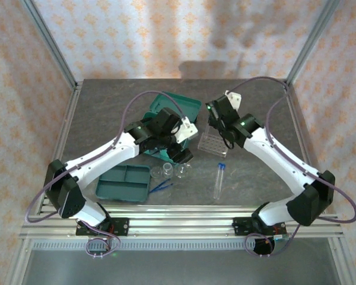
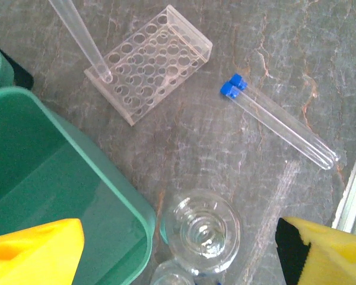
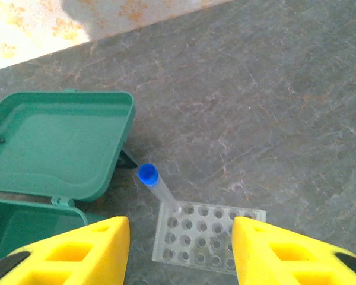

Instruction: Organize the chemistry lab equipment

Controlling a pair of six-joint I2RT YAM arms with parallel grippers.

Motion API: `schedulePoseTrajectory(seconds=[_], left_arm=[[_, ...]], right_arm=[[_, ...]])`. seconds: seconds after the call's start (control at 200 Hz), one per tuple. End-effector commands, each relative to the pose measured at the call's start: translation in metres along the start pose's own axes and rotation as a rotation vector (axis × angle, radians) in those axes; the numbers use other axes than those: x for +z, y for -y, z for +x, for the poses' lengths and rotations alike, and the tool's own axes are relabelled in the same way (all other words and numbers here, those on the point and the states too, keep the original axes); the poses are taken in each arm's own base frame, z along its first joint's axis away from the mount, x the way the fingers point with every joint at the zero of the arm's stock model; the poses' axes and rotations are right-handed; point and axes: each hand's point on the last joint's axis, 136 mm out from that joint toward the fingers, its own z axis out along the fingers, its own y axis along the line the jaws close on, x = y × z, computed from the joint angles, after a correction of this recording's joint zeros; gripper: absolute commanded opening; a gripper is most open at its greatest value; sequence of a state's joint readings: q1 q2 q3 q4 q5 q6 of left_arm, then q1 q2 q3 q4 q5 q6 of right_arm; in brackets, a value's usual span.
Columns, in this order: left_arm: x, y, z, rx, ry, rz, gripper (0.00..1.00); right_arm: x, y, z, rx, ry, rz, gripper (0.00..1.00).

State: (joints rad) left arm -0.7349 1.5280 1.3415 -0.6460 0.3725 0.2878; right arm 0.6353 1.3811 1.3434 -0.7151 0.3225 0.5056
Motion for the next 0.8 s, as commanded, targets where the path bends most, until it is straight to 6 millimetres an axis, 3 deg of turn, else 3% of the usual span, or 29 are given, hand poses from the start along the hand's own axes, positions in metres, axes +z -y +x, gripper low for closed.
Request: schedulePoseTrajectory(seconds=[0.0,0.37,0.791], left_arm=[[0.000,0.000,-0.010,0.033,-0.013,-0.028,0.86],[0.030,0.013,-0.015,-0.008,-0.043,-0.008,0.85],[0.048,0.028,-0.010,0.017,-0.080,-0.005,0.85]], right_arm=[[-0.009,0.023,0.018,0.005,-0.007,0.036,0.50],[-0.013,0.054,0.089,-0.013,-0.134,0.081,0.50],[-0.012,0.070,0.135,0.024,-0.227,0.069,0.45]])
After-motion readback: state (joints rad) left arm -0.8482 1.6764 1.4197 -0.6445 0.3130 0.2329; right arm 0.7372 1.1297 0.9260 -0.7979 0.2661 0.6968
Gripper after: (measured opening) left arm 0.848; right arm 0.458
